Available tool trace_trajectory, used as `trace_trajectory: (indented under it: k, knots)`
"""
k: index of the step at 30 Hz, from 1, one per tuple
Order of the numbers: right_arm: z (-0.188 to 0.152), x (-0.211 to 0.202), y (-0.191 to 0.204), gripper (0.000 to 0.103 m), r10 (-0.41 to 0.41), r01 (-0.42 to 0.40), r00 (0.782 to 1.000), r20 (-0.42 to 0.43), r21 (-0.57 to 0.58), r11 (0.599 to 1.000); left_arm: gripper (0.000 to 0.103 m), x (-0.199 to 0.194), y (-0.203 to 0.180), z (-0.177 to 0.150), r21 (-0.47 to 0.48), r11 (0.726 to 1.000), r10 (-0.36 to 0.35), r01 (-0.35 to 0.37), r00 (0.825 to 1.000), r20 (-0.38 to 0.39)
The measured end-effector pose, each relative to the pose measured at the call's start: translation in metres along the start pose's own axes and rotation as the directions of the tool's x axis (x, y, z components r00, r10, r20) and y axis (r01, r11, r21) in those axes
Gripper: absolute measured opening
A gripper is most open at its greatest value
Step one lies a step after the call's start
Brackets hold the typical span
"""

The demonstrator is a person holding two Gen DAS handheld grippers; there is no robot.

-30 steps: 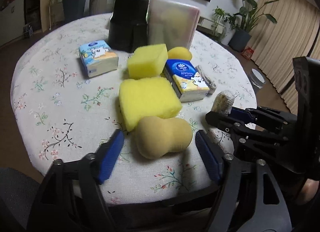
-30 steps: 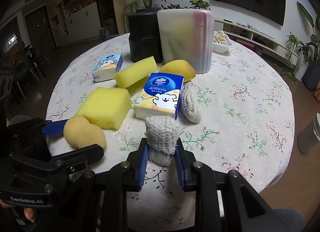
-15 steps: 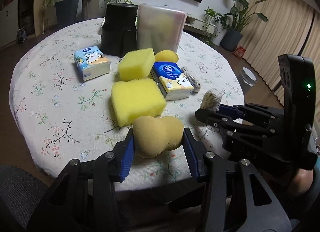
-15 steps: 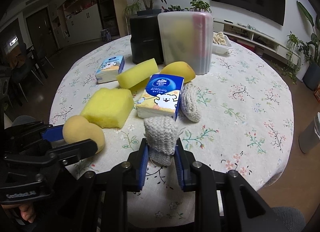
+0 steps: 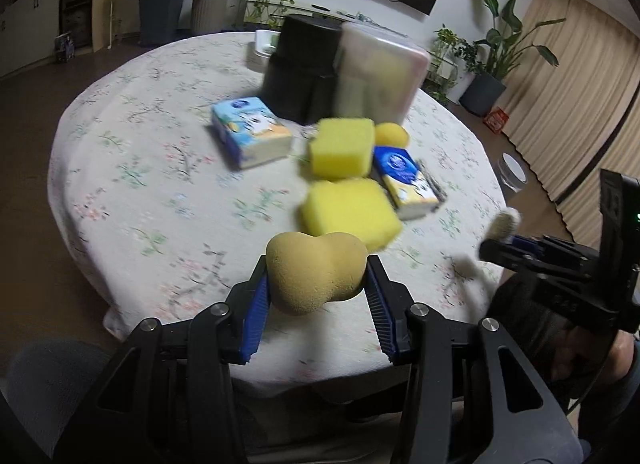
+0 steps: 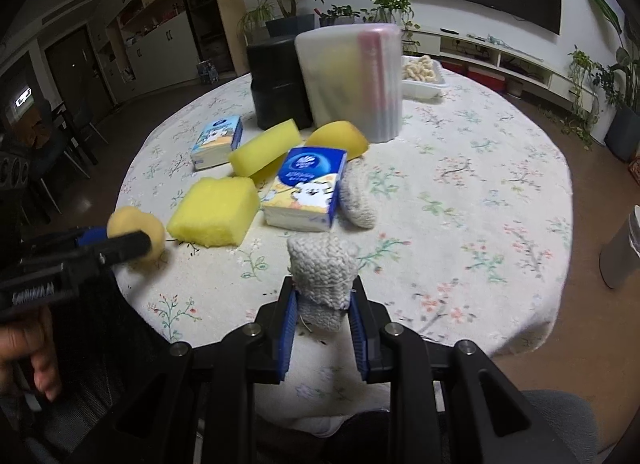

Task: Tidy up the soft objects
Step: 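Carry the gourd sponge to the white tray and release it with the left tool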

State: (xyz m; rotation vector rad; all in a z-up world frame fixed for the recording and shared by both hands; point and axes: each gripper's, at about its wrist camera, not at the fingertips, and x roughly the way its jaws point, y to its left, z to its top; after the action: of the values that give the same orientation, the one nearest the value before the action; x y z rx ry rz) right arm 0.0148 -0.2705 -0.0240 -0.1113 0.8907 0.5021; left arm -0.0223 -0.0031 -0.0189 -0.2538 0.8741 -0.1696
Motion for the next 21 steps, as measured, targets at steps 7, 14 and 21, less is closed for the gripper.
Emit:
trace_trajectory:
  k: [7, 14, 21]
  knots:
    - [0.010, -0.020, -0.022, 0.027, -0.023, 0.023, 1.000, 0.000, 0.031, 0.999, 0.043, -0.012, 0.027, 0.028, -0.024, 1.000, 0.011, -0.010, 0.999, 0.040]
    - [0.030, -0.036, -0.065, 0.027, -0.101, 0.099, 0.995, 0.016, 0.074, 0.992, 0.043, -0.019, 0.054, 0.072, -0.017, 0.999, 0.028, -0.027, 0.996, 0.087]
    - [0.058, -0.042, -0.120, 0.027, -0.186, 0.183, 0.982, 0.023, 0.115, 0.976, 0.043, -0.006, 0.090, 0.114, -0.046, 0.998, 0.044, -0.040, 0.994, 0.098]
